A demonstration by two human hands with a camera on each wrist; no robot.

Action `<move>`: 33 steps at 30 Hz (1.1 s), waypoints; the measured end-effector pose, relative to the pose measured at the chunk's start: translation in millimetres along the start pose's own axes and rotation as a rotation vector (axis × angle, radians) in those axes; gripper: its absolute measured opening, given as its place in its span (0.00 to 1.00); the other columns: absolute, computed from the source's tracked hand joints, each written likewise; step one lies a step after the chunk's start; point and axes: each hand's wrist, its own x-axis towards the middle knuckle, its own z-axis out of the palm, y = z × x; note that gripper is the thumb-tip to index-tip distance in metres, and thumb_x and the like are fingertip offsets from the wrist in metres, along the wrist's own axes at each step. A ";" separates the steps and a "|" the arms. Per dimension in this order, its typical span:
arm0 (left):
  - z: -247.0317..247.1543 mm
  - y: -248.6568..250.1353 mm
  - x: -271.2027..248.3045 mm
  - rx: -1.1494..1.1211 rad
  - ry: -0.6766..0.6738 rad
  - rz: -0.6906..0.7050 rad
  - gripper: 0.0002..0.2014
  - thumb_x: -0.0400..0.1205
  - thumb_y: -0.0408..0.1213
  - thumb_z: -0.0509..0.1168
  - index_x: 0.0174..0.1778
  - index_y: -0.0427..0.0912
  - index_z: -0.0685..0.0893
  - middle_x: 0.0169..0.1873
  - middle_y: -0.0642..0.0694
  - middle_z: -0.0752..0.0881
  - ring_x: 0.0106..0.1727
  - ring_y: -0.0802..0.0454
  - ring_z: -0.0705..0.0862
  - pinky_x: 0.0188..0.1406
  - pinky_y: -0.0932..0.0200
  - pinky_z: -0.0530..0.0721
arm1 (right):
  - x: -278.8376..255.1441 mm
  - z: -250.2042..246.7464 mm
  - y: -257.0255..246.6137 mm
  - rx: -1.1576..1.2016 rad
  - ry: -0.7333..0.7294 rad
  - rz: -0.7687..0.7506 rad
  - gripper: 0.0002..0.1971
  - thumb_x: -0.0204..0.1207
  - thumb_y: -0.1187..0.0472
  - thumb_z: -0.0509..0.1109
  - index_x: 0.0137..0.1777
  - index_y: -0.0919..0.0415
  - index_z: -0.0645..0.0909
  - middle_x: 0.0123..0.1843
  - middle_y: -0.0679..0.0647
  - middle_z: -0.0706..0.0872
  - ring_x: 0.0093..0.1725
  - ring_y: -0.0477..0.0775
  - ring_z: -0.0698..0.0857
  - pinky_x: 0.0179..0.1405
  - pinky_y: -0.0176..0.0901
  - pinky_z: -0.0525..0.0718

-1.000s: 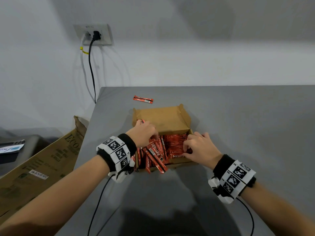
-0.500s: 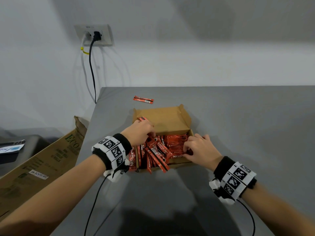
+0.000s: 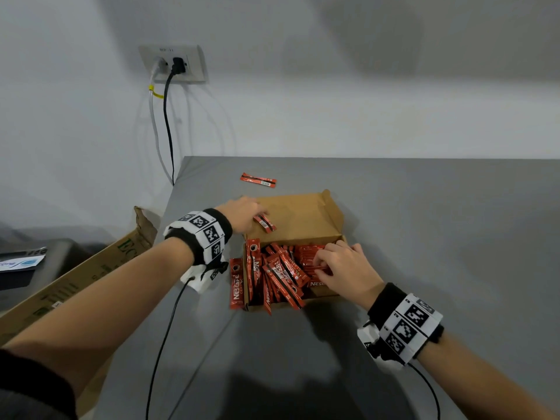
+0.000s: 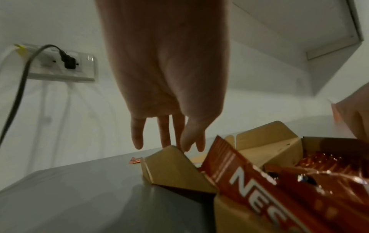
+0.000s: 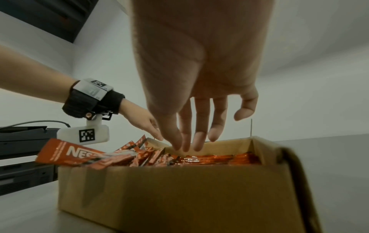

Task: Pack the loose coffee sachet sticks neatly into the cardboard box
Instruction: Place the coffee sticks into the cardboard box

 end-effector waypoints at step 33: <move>35.7 64.8 -53.0 -0.589 0.654 0.493 0.14 0.70 0.12 0.60 0.35 0.31 0.87 0.44 0.40 0.88 0.48 0.62 0.82 0.45 0.76 0.80 | 5.7 -19.8 -0.4 0.535 0.169 -0.098 0.08 0.78 0.63 0.68 0.53 0.61 0.87 0.46 0.47 0.85 0.43 0.33 0.79 0.48 0.21 0.73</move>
